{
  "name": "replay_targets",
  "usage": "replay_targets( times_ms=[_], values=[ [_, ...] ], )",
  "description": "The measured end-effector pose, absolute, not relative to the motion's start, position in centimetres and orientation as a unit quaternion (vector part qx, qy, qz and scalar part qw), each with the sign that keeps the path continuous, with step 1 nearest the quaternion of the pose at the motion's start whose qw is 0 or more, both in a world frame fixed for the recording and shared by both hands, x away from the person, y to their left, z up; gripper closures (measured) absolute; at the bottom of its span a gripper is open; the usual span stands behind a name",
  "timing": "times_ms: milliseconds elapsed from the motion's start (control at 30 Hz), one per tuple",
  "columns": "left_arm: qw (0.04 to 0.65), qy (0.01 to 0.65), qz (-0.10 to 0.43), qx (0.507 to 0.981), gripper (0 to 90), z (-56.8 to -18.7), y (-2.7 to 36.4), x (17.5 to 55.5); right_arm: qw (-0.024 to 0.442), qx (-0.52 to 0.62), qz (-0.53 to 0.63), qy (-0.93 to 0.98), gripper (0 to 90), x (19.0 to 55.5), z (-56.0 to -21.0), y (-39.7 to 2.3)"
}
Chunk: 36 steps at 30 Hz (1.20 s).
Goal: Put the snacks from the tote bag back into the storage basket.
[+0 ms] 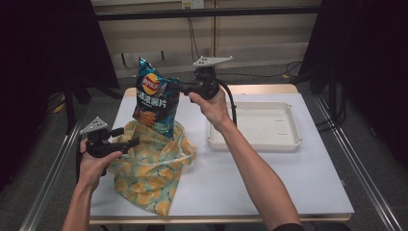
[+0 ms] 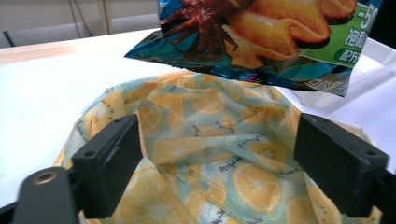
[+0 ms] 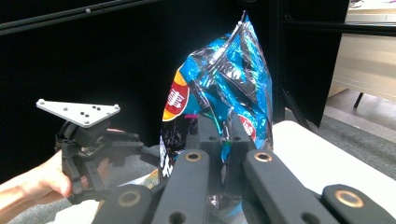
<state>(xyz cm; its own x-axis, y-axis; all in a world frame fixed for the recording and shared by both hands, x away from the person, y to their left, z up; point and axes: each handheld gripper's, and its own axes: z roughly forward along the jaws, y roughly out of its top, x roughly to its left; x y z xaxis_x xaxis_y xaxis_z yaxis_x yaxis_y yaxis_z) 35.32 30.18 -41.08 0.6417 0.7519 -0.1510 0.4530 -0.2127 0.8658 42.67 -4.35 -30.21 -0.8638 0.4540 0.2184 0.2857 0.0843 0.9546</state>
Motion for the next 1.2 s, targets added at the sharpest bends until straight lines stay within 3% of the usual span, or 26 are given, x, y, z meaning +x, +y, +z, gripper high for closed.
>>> replay_targets(
  times_ms=[233, 300, 367, 667, 1200],
  values=[
    [0.484, 0.388, 0.165, 0.767, 6.3, -40.9, 29.6, 33.8, 0.074, 0.25, 0.628, 0.733, 89.3, 42.4, -29.4, -5.0],
    [0.486, 0.394, 0.179, 0.759, 11.3, -41.0, 29.6, 33.4, 0.075, 0.249, 0.627, 0.735, 89.3, 42.3, -29.3, -5.2],
    [0.49, 0.395, 0.166, 0.759, 6.1, -41.0, 29.8, 33.2, 0.077, 0.246, 0.627, 0.735, 89.3, 42.2, -29.1, -5.5],
    [0.509, 0.386, 0.148, 0.755, 2.9, -41.0, 29.7, 30.8, 0.083, 0.241, 0.631, 0.732, 89.3, 41.3, -28.3, -7.1],
    [0.51, 0.374, 0.18, 0.754, 3.0, -41.6, 28.4, 27.3, 0.101, 0.258, 0.626, 0.729, 89.3, 41.1, -28.2, -11.4]
  ],
)
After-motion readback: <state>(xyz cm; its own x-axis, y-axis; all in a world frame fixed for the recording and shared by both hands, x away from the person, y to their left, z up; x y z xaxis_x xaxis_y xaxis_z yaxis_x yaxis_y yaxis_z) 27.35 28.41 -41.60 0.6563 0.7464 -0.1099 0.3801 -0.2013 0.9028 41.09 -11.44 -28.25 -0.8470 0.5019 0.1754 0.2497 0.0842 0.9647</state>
